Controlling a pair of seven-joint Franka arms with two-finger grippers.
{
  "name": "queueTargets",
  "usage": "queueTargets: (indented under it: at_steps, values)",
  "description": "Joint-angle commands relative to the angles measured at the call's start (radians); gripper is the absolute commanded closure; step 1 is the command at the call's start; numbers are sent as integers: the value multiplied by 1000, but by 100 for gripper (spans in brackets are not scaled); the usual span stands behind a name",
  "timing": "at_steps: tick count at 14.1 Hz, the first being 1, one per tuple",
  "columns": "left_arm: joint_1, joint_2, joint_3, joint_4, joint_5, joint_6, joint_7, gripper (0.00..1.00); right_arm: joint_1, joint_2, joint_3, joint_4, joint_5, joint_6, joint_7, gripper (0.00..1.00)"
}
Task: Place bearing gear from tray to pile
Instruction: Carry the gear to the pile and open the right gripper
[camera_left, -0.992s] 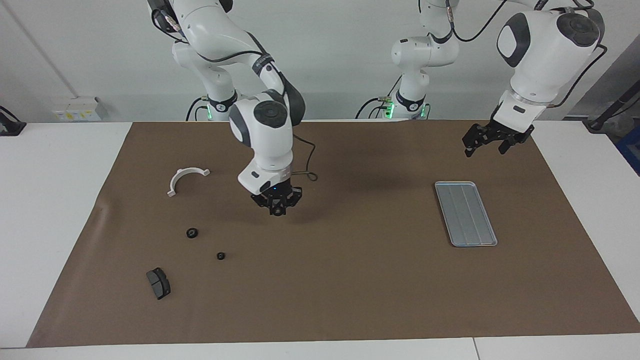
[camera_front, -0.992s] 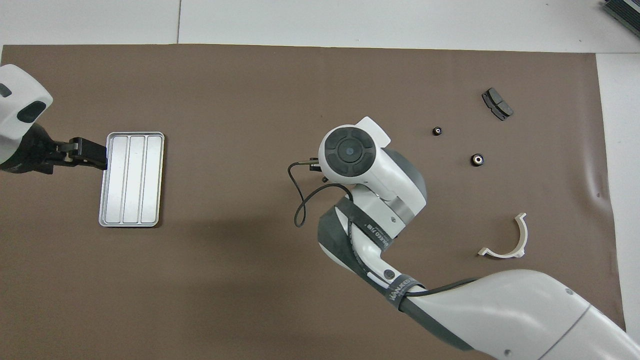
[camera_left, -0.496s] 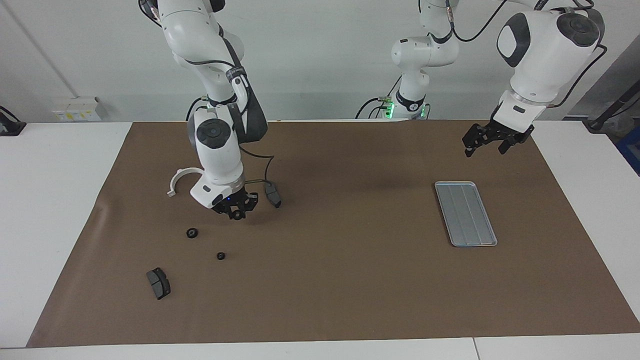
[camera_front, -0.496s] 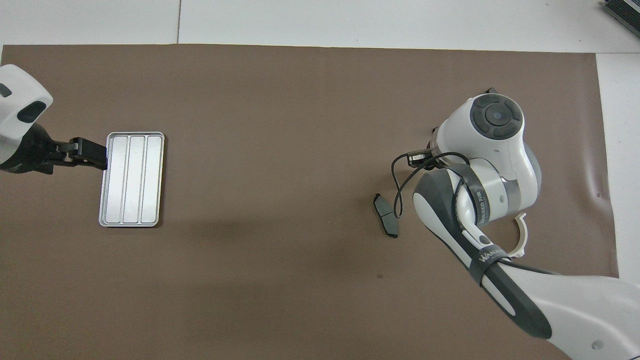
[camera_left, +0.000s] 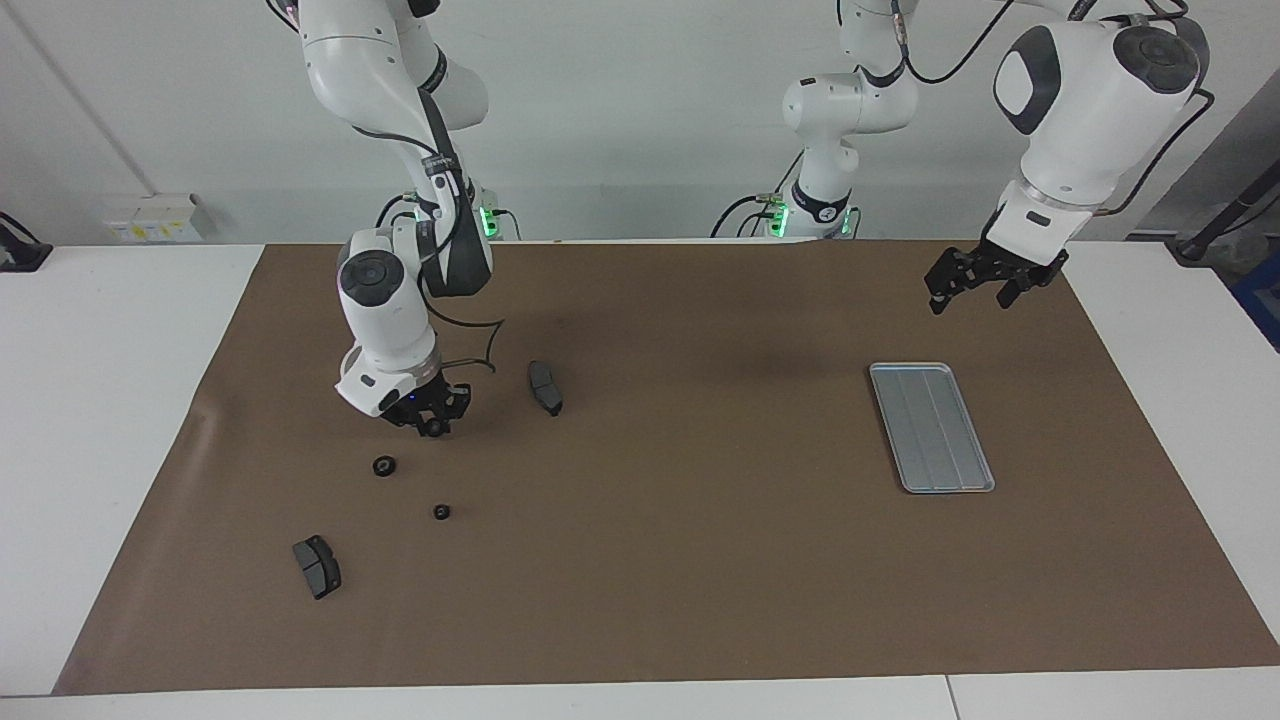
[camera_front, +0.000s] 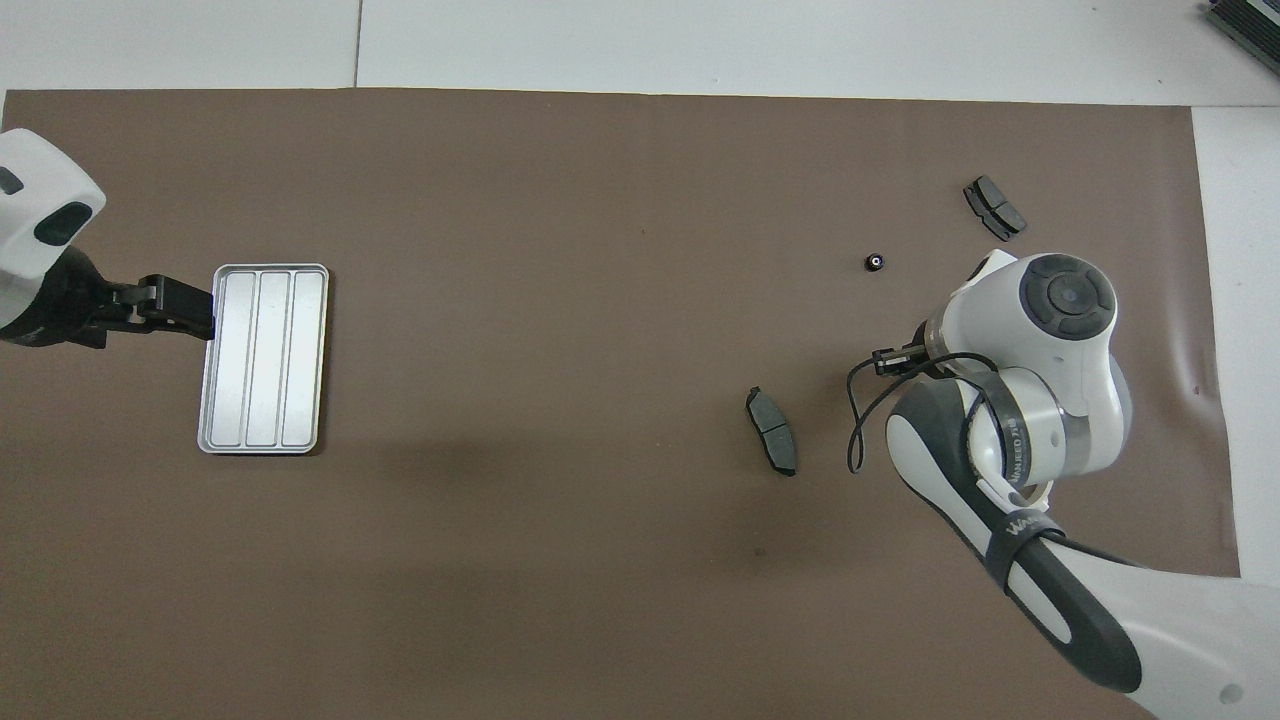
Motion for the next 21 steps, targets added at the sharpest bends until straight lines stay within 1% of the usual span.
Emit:
queueTargets:
  at_steps: [1,2,3,4,5,6,8,10,12,14,15,16,18,19,21]
  values:
    - [3,-27,-1,-27,21,14,5,0,-7,-45,-8,-63,29,20,-46,80]
    - [3,-27,-1,-27,21,14,5,0,-7,-49,-9,-68,29,20,-46,71]
    - [3,-27,-1,-27,21,14,5,0,-7,-52,-12,-79,30,22,-46,67]
    - [3,-26,-1,-27,21,14,5,0,-7,-52,-17,-82,29,28,-46,59]
    - [3,-27,-1,-27,21,14,5,0,-7,-52,-15,-80,29,29,-44,12]
    - [3,-27,-1,-27,21,14,5,0,-7,-51,-15,-73,29,29,-33,0]
    - [3,-26,-1,-27,21,14,5,0,-3,-52,-17,-45,29,28,-23,0]
    - [3,-27,-1,-27,21,14,5,0,-2,-65,-17,15,29,-1,35,0]
    - [3,-27,-1,-27,21,14,5,0,0,-71,-18,79,29,-53,79,0]
    - [3,-27,-1,-27,21,14,5,0,10,-80,-50,166,29,-138,85,0]
    - [3,-27,-1,-27,21,14,5,0,10,-92,-69,196,29,-171,92,0]
    - [3,-27,-1,-27,21,14,5,0,1,-117,-70,208,30,-191,99,0]
    - [3,-27,-1,-27,21,14,5,0,-20,-173,-69,213,30,-239,100,0]
    - [3,-27,-1,-27,21,14,5,0,-48,-202,-60,219,32,-274,112,0]
    - [3,-27,-1,-27,21,14,5,0,-78,-232,-58,269,93,-380,117,0]
